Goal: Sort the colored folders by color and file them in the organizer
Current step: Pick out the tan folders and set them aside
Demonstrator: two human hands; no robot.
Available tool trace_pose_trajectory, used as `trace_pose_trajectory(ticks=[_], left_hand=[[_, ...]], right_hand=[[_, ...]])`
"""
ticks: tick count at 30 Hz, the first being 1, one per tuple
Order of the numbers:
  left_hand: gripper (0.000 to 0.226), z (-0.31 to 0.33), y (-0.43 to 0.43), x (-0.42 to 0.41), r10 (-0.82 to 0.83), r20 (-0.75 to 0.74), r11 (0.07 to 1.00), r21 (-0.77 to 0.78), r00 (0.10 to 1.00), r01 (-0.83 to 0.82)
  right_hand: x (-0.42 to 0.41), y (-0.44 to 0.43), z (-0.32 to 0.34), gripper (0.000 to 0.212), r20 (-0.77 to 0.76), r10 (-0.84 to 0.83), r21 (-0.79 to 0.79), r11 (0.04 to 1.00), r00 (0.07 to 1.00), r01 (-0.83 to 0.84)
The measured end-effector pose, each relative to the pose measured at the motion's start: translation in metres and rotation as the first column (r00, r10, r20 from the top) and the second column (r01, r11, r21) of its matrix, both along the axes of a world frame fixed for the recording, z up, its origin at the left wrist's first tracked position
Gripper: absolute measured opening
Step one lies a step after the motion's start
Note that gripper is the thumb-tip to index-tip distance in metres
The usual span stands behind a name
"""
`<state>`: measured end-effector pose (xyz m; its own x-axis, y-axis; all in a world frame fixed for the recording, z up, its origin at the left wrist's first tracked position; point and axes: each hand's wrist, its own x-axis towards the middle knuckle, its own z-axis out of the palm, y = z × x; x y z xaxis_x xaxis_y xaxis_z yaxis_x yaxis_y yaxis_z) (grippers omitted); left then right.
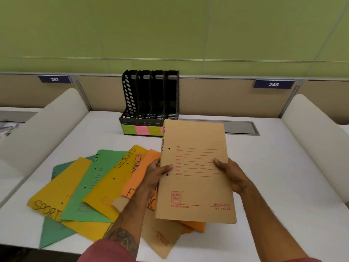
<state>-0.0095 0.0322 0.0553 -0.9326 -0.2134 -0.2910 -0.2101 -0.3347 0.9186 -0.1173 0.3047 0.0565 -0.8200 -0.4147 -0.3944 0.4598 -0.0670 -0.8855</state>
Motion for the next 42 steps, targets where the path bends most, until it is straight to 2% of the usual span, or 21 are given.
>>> trace_pose_trajectory(ticks=[4, 7, 9, 11, 14, 17, 20, 26, 29, 31, 33, 34, 36, 37, 38, 39, 42], left_hand=[[0.049, -0.004, -0.032, 0.021, 0.035, 0.081, 0.995, -0.092, 0.996, -0.027], [0.048, -0.016, -0.062, 0.037, 0.178, 0.157, 0.969, -0.201, 0.971, -0.145], [0.048, -0.028, -0.079, 0.047, 0.313, 0.219, 0.896, -0.390, 0.924, -0.211], [0.057, -0.040, -0.093, 0.056, 0.418, 0.271, 0.777, -0.601, 0.867, -0.186], [0.073, -0.052, -0.102, 0.068, 0.418, 0.399, 0.643, -0.765, 0.816, 0.045], [0.084, -0.059, -0.097, 0.073, 0.397, 0.559, 0.538, -0.784, 0.728, 0.309], [0.086, -0.062, -0.090, 0.071, 0.405, 0.600, 0.511, -0.774, 0.690, 0.374], [0.075, -0.068, -0.089, 0.062, 0.442, 0.575, 0.449, -0.806, 0.688, 0.385], [0.070, -0.067, -0.091, 0.057, 0.469, 0.510, 0.505, -0.825, 0.721, 0.255], [0.067, -0.064, -0.099, 0.053, 0.483, 0.439, 0.616, -0.785, 0.757, 0.062], [0.064, -0.059, -0.112, 0.049, 0.570, 0.334, 0.717, -0.649, 0.751, -0.255], [0.064, -0.055, -0.119, 0.047, 0.643, 0.287, 0.727, -0.522, 0.710, -0.447], [0.063, -0.050, -0.125, 0.044, 0.759, 0.264, 0.645, -0.179, 0.595, -0.743], [0.062, -0.050, -0.124, 0.042, 0.786, 0.281, 0.579, -0.022, 0.551, -0.815], [0.061, -0.049, -0.122, 0.040, 0.789, 0.303, 0.540, 0.071, 0.534, -0.838], [0.058, -0.050, -0.117, 0.038, 0.772, 0.327, 0.551, 0.084, 0.545, -0.830], [0.049, -0.062, -0.098, 0.030, 0.671, 0.390, 0.678, 0.025, 0.631, -0.735]], right_hand=[[0.016, 0.004, -0.004, 0.046, 0.009, -0.024, 0.014, 1.000, 1.000, 0.024], [0.027, 0.017, -0.011, 0.047, 0.034, -0.062, -0.007, 0.998, 0.997, 0.062], [0.033, 0.026, -0.015, 0.047, 0.057, -0.083, -0.020, 0.996, 0.995, 0.084], [0.038, 0.035, -0.018, 0.048, 0.073, -0.100, -0.022, 0.995, 0.992, 0.101], [0.042, 0.046, -0.021, 0.046, 0.083, -0.123, -0.023, 0.992, 0.989, 0.126], [0.041, 0.056, -0.023, 0.043, 0.099, -0.150, -0.024, 0.988, 0.984, 0.154], [0.036, 0.062, -0.021, 0.042, 0.106, -0.170, -0.008, 0.985, 0.980, 0.172], [0.025, 0.063, -0.014, 0.045, 0.098, -0.214, 0.033, 0.977, 0.972, 0.212], [0.018, 0.062, -0.012, 0.045, 0.093, -0.217, 0.038, 0.976, 0.972, 0.214], [0.015, 0.062, -0.010, 0.043, 0.090, -0.215, 0.036, 0.977, 0.973, 0.212], [0.011, 0.061, -0.009, 0.042, 0.097, -0.214, 0.027, 0.977, 0.972, 0.212], [0.010, 0.061, -0.009, 0.042, 0.100, -0.215, 0.025, 0.977, 0.971, 0.214], [0.008, 0.060, -0.008, 0.042, 0.101, -0.216, 0.020, 0.976, 0.971, 0.215], [0.008, 0.060, -0.008, 0.042, 0.100, -0.217, 0.019, 0.976, 0.971, 0.216], [0.008, 0.059, -0.008, 0.041, 0.097, -0.218, 0.020, 0.976, 0.971, 0.217], [0.008, 0.058, -0.008, 0.041, 0.095, -0.217, 0.019, 0.976, 0.971, 0.217], [0.008, 0.055, -0.008, 0.040, 0.100, -0.215, 0.016, 0.977, 0.972, 0.214]])
